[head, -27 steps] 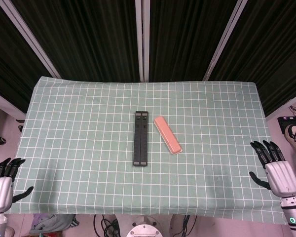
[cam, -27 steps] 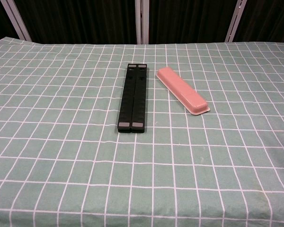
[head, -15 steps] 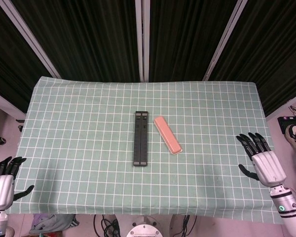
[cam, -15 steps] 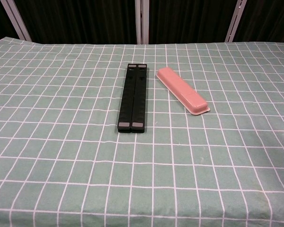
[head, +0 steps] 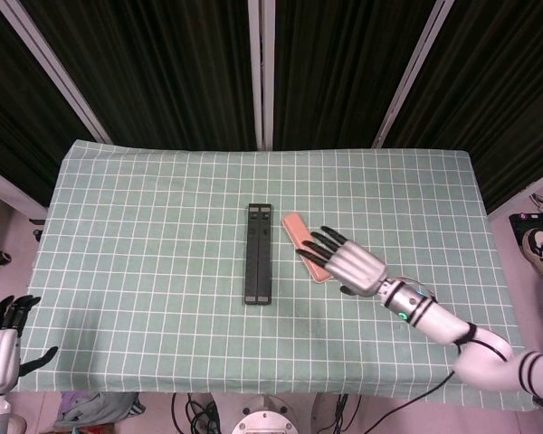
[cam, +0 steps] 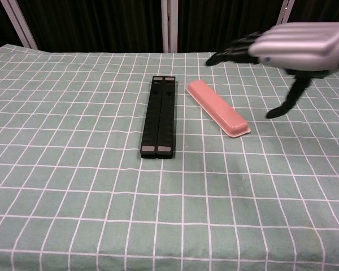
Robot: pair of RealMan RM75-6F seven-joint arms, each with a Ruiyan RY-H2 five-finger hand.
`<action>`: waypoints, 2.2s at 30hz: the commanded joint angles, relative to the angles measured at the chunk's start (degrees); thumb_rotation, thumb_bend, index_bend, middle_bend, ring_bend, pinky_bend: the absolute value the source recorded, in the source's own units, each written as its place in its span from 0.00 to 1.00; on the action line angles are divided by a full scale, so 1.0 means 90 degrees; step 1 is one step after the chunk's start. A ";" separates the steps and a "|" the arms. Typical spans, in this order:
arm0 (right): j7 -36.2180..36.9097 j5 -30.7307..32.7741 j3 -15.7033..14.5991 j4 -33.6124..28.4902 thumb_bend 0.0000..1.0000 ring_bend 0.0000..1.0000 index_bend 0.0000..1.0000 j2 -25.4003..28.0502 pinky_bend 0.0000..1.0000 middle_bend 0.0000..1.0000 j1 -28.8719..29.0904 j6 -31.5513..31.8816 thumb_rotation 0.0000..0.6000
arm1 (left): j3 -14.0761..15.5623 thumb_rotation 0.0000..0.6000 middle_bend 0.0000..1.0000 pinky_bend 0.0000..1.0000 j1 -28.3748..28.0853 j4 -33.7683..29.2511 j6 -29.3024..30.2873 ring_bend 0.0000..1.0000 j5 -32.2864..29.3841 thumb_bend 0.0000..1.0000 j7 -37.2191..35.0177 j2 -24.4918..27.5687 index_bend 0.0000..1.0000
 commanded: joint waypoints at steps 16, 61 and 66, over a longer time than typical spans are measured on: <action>-0.1135 0.0363 0.0134 0.2373 0.08 0.00 0.00 -0.2439 0.00 0.03 0.2319 -0.1800 1.00 | 0.0027 1.00 0.17 0.15 0.0205 0.0313 -0.0080 0.10 -0.0309 0.01 -0.0357 -0.0060 0.20; 0.0568 -0.0832 -0.0550 0.3445 0.65 0.38 0.82 -0.2544 0.27 0.62 0.2083 0.2597 1.00 | -0.0024 1.00 0.17 0.15 0.0373 0.0487 0.0039 0.10 -0.0260 0.01 -0.0535 -0.0084 0.20; 0.0184 -0.1041 -0.0289 0.2612 0.66 0.38 0.82 -0.2096 0.27 0.63 0.1927 0.3465 1.00 | -0.0017 1.00 0.17 0.15 0.0397 0.0384 0.0117 0.10 -0.0203 0.01 -0.0455 -0.0046 0.20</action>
